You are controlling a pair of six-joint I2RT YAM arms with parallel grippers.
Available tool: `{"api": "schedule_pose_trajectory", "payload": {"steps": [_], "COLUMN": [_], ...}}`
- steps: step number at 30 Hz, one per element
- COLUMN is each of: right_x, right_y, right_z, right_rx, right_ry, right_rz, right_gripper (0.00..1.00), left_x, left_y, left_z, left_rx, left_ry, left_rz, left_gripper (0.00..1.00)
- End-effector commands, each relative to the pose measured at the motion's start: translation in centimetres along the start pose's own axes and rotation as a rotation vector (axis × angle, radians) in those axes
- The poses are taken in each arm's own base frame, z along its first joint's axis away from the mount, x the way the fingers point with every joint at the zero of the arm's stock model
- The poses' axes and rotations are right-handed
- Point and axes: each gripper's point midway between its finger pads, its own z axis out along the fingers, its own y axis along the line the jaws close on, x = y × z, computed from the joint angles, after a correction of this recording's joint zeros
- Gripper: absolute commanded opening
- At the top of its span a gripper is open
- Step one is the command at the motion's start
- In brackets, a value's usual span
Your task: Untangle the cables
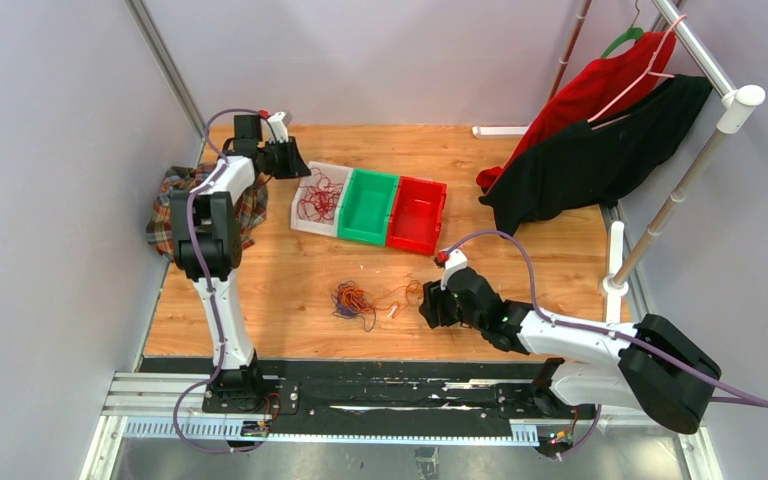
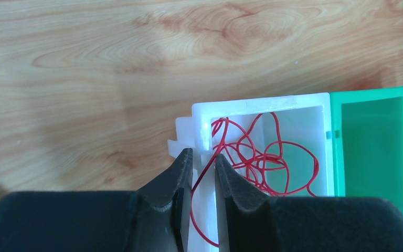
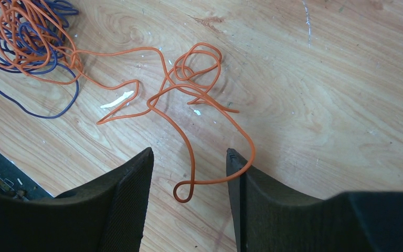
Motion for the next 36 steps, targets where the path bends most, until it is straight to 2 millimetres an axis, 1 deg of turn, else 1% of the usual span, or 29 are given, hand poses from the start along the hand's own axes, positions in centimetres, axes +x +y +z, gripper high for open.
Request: {"api": "schedule_pose_trajectory", "payload": {"steps": [1, 6, 10, 12, 17, 18, 20, 21, 23, 25, 28, 30, 32, 36], "right_x": [-1.2, -1.5, -1.6, -1.8, -2.5, -2.8, -3.5, -3.8, -4.7, -5.4, -6.2, -6.3, -6.1, -5.3], "right_y": [0.3, 0.5, 0.5, 0.5, 0.3, 0.3, 0.3, 0.2, 0.3, 0.3, 0.4, 0.4, 0.5, 0.6], "right_z": [0.1, 0.1, -0.1, -0.3, -0.8, -1.0, -1.3, -1.5, -1.8, -2.0, -2.4, -2.5, -2.4, -2.0], "right_rx": [-0.012, -0.017, -0.023, -0.022, -0.011, -0.01, -0.004, 0.002, 0.007, 0.008, 0.004, -0.002, -0.007, -0.02], "right_ry": [-0.029, -0.037, -0.04, -0.044, -0.065, -0.072, -0.085, -0.087, -0.105, -0.12, -0.137, -0.141, -0.133, -0.106], "right_rz": [0.015, 0.016, 0.015, 0.013, 0.006, 0.006, 0.007, 0.006, 0.003, 0.004, 0.011, 0.017, 0.019, 0.021], "right_gripper": [0.53, 0.53, 0.54, 0.54, 0.55, 0.55, 0.59, 0.61, 0.64, 0.65, 0.67, 0.67, 0.67, 0.66], "left_x": [-2.9, -3.5, -3.8, -4.0, -3.4, -3.1, -2.0, -1.3, -0.2, 0.9, 2.2, 3.0, 4.3, 6.1], "left_y": [-0.7, -2.5, -3.5, -3.8, -4.2, -4.3, -4.8, -5.2, -5.7, -6.0, -6.5, -6.5, -6.5, -6.0], "left_z": [-2.6, -3.2, -3.5, -3.7, -3.6, -3.6, -3.8, -3.8, -4.1, -4.3, -4.5, -4.3, -3.8, -2.2], "left_rx": [-0.066, -0.067, -0.097, -0.102, -0.093, -0.087, -0.066, -0.057, -0.058, -0.063, -0.072, -0.081, -0.083, -0.113], "left_ry": [-0.085, -0.101, -0.123, -0.13, -0.104, -0.094, -0.053, -0.028, 0.01, 0.028, 0.041, 0.045, 0.056, 0.07], "left_rz": [0.129, 0.175, 0.237, 0.259, 0.261, 0.266, 0.287, 0.31, 0.368, 0.414, 0.46, 0.484, 0.49, 0.5], "left_gripper": [0.22, 0.33, 0.39, 0.39, 0.31, 0.3, 0.31, 0.33, 0.34, 0.33, 0.3, 0.28, 0.27, 0.23]}}
